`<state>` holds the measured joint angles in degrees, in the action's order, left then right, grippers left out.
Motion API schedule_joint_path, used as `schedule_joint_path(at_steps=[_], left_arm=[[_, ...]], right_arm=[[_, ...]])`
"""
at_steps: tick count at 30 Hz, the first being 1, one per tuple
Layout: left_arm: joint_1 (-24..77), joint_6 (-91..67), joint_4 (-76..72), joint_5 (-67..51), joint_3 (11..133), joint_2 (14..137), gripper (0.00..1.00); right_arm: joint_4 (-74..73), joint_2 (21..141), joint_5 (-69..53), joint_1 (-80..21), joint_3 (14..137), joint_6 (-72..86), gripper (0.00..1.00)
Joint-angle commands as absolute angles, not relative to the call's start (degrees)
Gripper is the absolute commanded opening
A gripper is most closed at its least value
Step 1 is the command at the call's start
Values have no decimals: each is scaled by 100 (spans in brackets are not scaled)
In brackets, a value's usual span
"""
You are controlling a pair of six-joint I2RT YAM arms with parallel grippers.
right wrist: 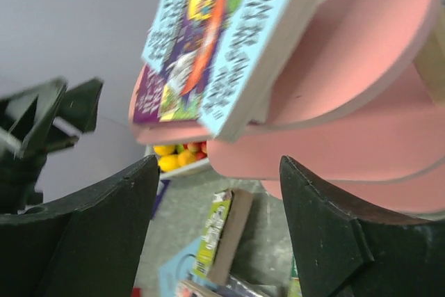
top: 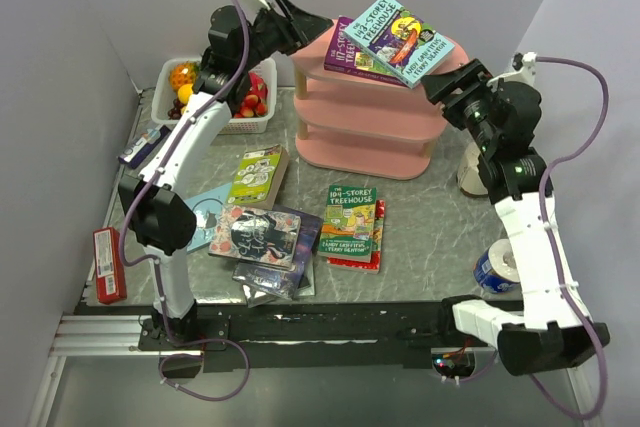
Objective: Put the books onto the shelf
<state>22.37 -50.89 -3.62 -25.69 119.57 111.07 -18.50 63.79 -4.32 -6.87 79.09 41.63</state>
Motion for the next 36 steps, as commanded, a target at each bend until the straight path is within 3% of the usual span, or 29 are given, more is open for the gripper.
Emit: schedule_joint_path(at_steps=[1, 10, 22, 28, 36], left_arm=[[2233, -4712, -677, -2461, 11849, 10934, 63], [1969, -4931, -1318, -2575, 10785, 10433, 64], [1767, -5072, -1538, -2707, 10407, 10248, 65], [1740, -5106, -1555, -2716, 10345, 10195, 66], [1740, -5124, -1573, -2672, 10125, 10055, 67]], right_arm=[[-881, 6530, -1308, -229, 7516, 5150, 71], [-212, 7189, -1670, -141, 7717, 5343, 68], [-87, 6812, -1977, -114, 7374, 5318, 69], [-439, 6802, -2004, -105, 7655, 5159, 73], [-492, 7233, -2083, -35, 7998, 5203, 70]])
